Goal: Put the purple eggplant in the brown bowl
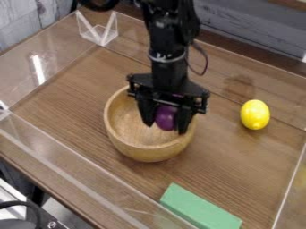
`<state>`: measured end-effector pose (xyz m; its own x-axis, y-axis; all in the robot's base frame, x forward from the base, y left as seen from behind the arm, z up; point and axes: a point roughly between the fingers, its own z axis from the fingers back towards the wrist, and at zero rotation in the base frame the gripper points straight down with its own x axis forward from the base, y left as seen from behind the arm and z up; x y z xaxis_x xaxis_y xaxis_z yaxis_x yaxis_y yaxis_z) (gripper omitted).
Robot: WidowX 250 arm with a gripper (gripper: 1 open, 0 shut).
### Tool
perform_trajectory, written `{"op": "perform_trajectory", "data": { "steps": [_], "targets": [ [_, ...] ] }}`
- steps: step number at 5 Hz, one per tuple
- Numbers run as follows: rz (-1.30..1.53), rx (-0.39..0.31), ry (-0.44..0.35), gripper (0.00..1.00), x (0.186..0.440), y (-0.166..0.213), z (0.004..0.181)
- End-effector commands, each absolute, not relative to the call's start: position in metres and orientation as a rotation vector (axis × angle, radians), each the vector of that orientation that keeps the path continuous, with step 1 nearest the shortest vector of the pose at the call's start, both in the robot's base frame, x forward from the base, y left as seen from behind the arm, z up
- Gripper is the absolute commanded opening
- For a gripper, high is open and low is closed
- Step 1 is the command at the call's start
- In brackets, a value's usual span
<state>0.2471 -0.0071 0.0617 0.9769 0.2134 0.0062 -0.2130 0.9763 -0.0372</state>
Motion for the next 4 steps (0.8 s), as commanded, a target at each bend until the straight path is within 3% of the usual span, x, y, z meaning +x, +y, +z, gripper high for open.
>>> {"op": "perform_trajectory", "data": {
  "steps": [1, 4],
  "targets": [
    [0.216, -0.039, -0.043, 1.0, 0.253, -0.008, 0.07],
    [0.237, -0.095, -0.089, 1.0, 0.271, -0.011, 0.095]
  ]
}}
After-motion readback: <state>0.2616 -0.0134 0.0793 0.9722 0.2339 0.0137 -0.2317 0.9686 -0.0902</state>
